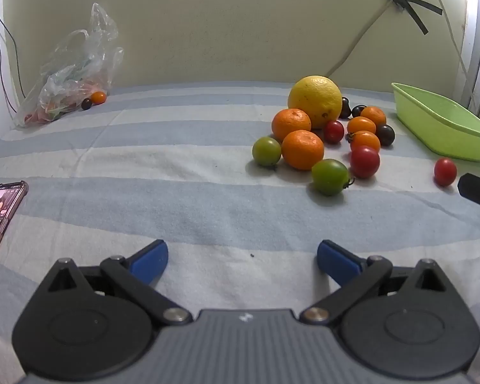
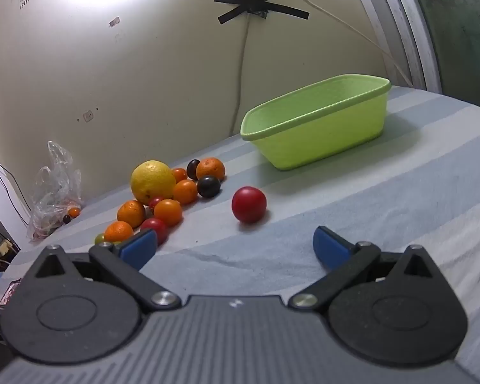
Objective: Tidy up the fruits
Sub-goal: 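Grasp a green cherry tomato with each gripper from the fruit pile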
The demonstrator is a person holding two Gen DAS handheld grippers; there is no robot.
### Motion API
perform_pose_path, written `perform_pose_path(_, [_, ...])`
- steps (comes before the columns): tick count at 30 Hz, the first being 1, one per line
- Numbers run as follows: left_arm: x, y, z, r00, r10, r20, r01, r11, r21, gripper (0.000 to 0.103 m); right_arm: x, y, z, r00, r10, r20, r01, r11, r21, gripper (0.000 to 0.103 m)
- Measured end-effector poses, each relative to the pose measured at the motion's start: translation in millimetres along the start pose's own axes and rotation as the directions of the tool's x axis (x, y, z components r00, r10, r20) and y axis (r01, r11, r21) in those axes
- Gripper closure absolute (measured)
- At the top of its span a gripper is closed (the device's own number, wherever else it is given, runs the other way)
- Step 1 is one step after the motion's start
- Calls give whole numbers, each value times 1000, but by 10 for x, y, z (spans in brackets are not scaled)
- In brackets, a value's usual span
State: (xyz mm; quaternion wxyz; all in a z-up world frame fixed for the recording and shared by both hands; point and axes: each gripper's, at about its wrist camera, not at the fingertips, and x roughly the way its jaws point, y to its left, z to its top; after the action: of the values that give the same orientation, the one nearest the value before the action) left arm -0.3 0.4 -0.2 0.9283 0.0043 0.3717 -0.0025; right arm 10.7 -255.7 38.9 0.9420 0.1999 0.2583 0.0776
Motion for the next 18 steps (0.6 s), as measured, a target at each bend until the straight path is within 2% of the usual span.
perform_pose_path(7, [21,82,15,999,-25,32,24,1000,16,0,-12,33,6,1000,-9,-6,9,1000,-17,0])
perform_pose_path(12, [-48,81,-81,995,-78,68,72,994,84,0,16,13,11,1000,-17,-16,17,999,-31,0])
perform_pose_path(16, [-95,226,-77,984,-142,106,136,989,63,0,22,91,-3,999,-36,-23,34,997,-65,0])
perform_pose_path(18, [-104,364,-7,970,-201,135,200,980,18,1,11,105,-8,1000,-23,-19,22,997,-79,0])
